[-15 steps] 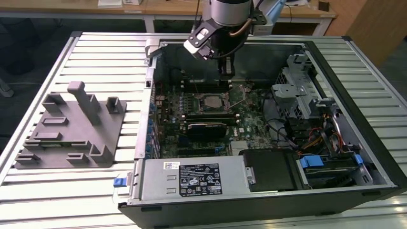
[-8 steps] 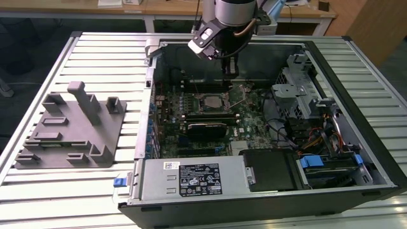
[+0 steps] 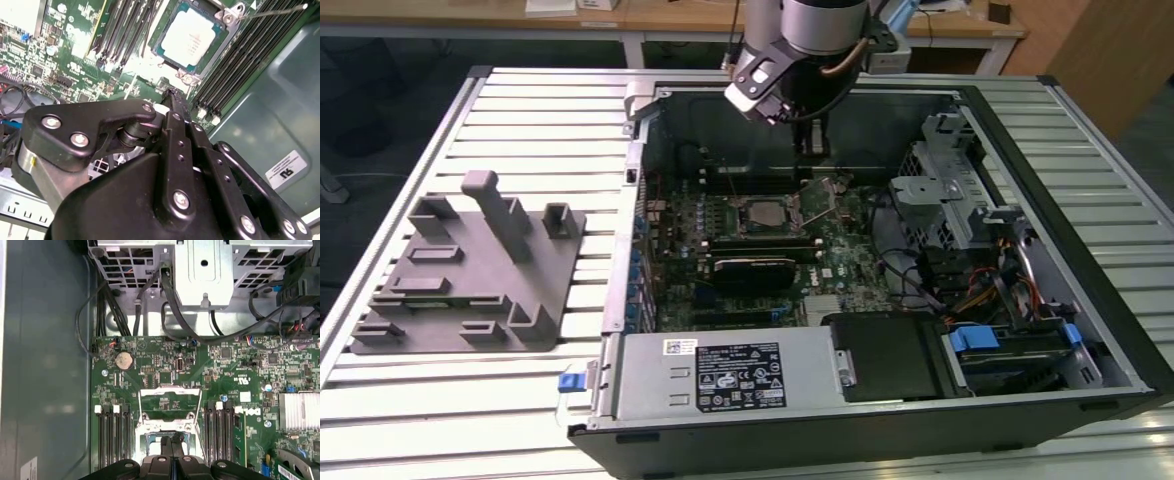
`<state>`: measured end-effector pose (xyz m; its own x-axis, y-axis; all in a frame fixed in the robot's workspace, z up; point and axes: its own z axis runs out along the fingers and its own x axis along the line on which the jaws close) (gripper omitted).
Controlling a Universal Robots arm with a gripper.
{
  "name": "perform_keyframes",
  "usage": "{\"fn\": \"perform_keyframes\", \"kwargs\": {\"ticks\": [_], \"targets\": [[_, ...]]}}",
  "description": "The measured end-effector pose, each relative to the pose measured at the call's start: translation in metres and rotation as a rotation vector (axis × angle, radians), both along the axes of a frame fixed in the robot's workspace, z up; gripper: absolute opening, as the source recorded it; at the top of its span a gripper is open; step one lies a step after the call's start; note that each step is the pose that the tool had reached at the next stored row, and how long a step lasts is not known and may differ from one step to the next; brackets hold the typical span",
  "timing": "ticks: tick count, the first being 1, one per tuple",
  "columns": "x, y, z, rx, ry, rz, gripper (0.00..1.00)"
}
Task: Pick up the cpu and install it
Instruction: 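Close the cpu cover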
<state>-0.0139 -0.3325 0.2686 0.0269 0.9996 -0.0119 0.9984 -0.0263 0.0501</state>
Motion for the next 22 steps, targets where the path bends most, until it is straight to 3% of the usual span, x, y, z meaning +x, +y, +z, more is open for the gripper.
{"fn": "perform_keyframes", "kwargs": {"ticks": [22], "targets": [[0.032, 0.0043, 0.0, 0.0, 0.0, 0.0, 0.11]]}}
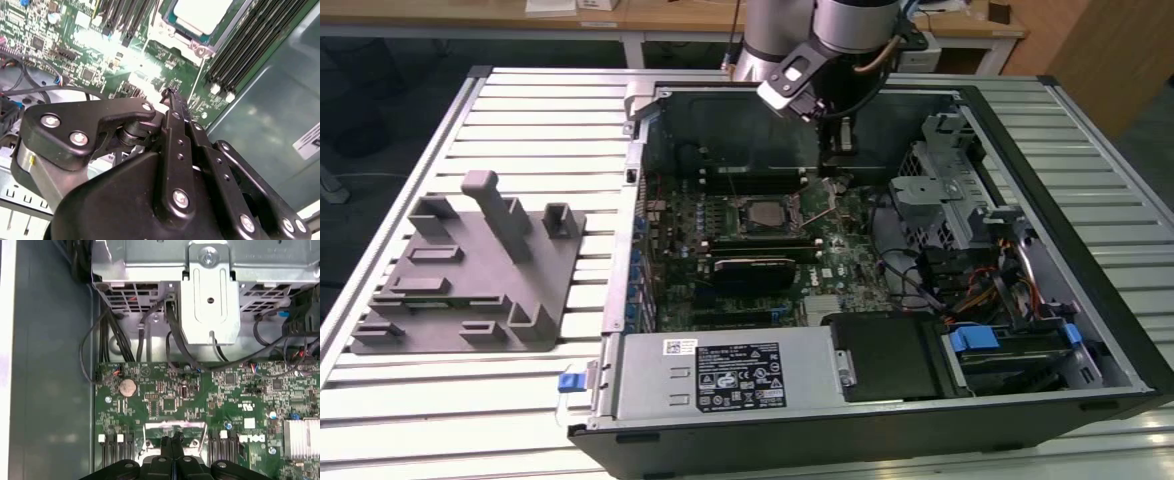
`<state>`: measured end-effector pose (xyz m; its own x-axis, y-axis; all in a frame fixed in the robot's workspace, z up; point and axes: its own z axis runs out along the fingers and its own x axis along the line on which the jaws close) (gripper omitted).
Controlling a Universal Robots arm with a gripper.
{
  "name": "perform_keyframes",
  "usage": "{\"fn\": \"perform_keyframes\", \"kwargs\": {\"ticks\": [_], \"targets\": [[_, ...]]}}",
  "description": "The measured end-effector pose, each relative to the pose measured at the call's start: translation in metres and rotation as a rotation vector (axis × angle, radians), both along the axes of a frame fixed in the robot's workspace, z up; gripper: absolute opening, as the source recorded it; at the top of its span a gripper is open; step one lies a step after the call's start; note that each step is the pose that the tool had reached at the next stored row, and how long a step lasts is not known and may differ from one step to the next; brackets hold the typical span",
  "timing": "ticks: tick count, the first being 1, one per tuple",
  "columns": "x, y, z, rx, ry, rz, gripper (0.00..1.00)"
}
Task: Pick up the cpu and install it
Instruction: 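Close the cpu cover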
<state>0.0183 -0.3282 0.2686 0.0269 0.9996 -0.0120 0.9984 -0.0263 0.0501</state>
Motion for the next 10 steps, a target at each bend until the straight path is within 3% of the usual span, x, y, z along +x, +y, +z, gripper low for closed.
{"fn": "perform_keyframes", "kwargs": {"ticks": [10], "targets": [[0.015, 0.0015, -0.0001, 0.0, 0.0, 0.0, 0.11]]}}
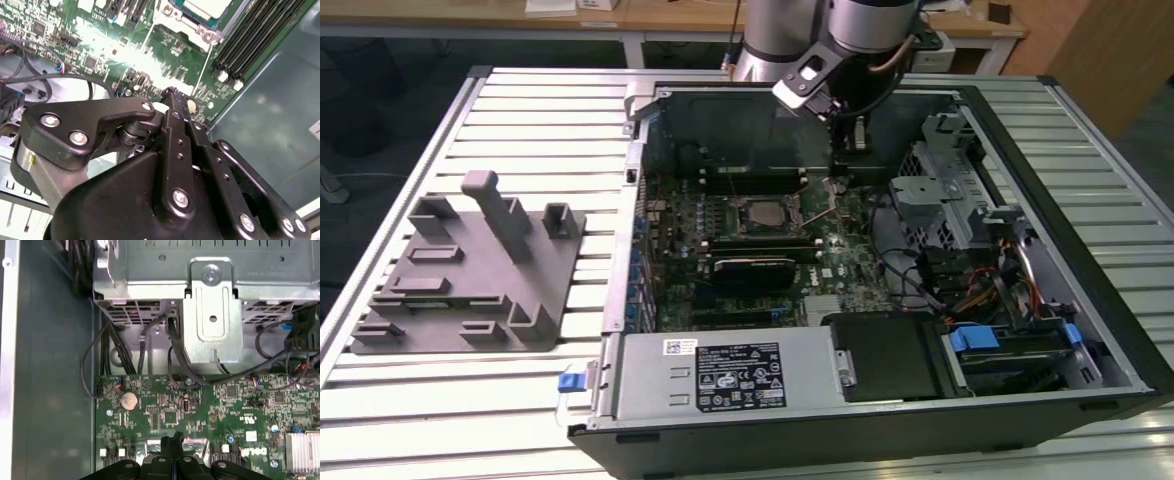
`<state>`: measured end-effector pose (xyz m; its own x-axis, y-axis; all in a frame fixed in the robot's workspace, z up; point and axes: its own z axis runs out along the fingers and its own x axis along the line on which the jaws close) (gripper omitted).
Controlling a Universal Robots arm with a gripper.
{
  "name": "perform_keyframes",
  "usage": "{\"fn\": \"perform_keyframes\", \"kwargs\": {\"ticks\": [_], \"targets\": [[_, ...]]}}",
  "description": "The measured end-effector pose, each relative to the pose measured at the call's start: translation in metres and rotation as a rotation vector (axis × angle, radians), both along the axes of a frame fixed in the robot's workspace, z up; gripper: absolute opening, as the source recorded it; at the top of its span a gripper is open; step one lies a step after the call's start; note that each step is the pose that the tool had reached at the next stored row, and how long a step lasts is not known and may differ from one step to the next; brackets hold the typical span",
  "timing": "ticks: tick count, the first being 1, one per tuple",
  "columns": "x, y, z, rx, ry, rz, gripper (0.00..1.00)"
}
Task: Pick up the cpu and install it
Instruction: 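Close the cpu cover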
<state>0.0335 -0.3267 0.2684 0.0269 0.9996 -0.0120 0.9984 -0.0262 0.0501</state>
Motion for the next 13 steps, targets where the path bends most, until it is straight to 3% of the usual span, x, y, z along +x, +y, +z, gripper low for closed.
{"fn": "perform_keyframes", "kwargs": {"ticks": [13], "targets": [[0.012, 0.0012, -0.0063, -0.0005, 0.0001, 0.0, 0.11]]}}
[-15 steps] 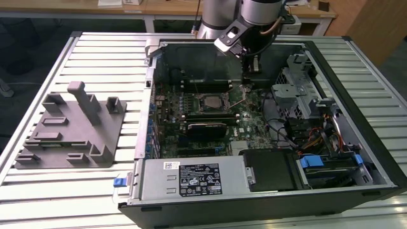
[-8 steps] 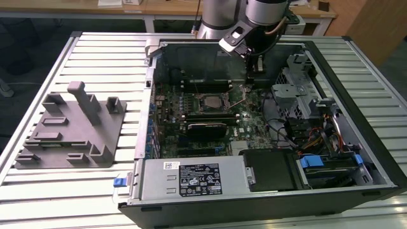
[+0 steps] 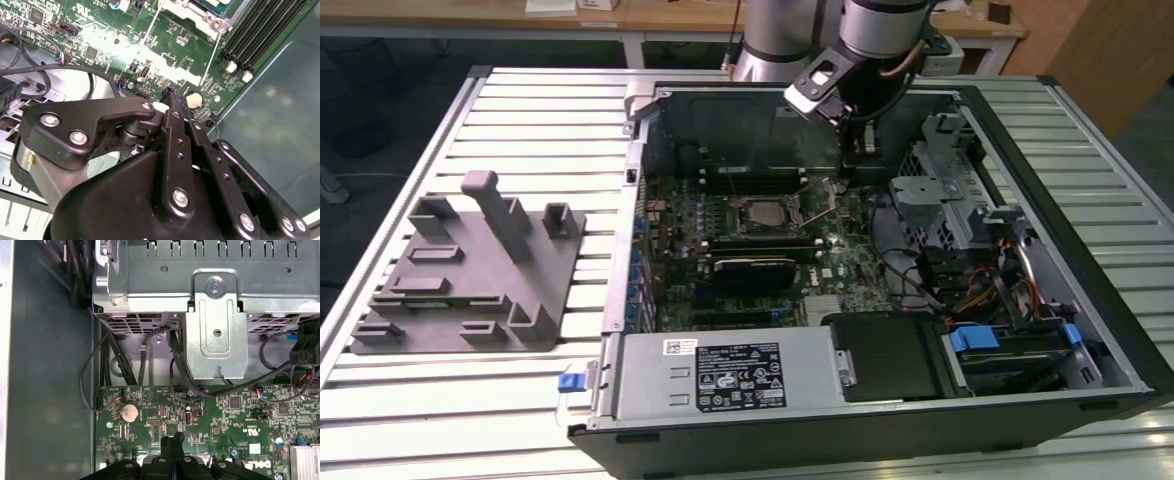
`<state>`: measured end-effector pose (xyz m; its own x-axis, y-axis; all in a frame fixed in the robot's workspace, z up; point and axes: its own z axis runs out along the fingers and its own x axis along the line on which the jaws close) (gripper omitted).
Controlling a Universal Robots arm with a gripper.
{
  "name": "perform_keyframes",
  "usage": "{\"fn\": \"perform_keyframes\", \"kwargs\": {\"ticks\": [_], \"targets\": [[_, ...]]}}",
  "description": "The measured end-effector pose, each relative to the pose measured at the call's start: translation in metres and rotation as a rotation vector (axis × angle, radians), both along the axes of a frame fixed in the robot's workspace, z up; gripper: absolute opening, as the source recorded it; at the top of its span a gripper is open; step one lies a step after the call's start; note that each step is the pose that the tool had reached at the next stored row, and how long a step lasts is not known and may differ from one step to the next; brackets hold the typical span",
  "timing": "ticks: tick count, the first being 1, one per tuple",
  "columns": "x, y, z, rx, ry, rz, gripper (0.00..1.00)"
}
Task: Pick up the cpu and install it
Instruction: 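Close the cpu cover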
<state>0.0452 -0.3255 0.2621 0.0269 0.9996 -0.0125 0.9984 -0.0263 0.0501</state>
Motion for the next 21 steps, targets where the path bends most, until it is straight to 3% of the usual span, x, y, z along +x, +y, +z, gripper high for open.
{"fn": "perform_keyframes", "kwargs": {"ticks": [13, 19, 21], "targets": [[0.009, 0.0, -0.0089, -0.0018, 0.0012, 0.0, 0.11], [0.0098, 0.0, -0.0091, -0.002, 0.0013, 0.0, 0.11], [0.0099, 0.0001, -0.0098, -0.0074, 0.0015, 0.0, 0.11]]}}
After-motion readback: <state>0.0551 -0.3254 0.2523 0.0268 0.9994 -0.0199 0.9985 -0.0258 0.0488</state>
